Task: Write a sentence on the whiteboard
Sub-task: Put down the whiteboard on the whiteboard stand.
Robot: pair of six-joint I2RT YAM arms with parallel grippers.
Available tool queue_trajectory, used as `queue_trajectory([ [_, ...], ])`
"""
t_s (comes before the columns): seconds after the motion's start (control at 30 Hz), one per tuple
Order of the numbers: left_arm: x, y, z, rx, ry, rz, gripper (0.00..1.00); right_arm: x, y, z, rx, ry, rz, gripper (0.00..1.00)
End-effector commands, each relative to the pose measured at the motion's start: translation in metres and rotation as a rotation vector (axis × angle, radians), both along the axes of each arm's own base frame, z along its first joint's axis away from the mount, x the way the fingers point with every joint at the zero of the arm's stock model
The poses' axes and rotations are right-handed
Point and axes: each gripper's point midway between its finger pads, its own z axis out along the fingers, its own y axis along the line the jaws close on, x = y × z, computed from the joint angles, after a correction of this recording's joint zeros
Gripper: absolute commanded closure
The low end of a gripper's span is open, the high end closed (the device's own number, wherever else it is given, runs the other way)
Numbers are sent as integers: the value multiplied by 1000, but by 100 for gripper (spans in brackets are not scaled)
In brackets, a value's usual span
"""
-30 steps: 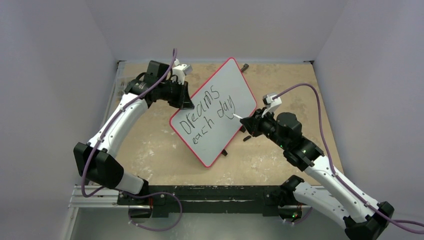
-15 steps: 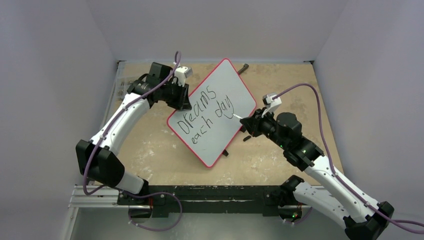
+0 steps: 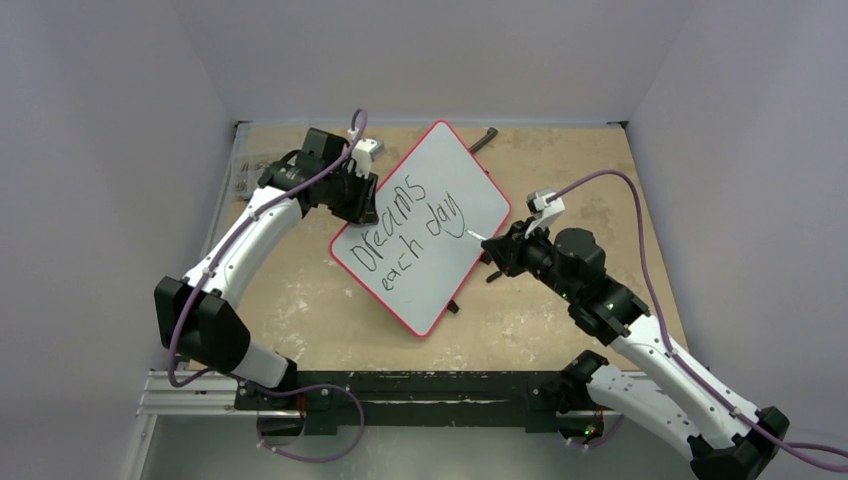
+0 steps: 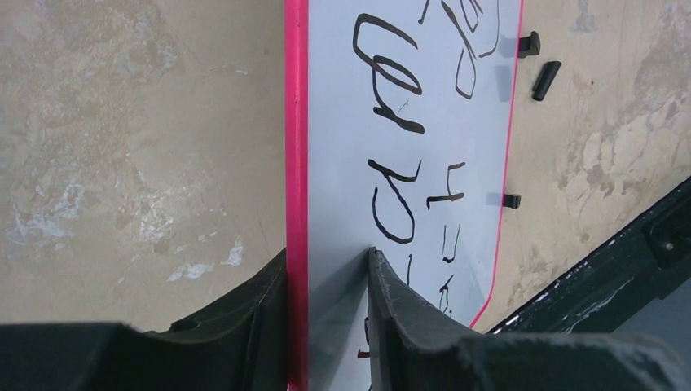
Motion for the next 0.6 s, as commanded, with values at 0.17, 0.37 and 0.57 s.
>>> queue_trajectory([
  [0.17,-10,22,-22,164,19,-23,64,1,3,6,21,-23,3,100],
  [0.37,-9,22,-19,163,8,-18,61,2,4,3,18,-16,5,100],
  [0.57,-9,22,-14,155,-7,-14,55,4,6,2,21,-13,9,100],
])
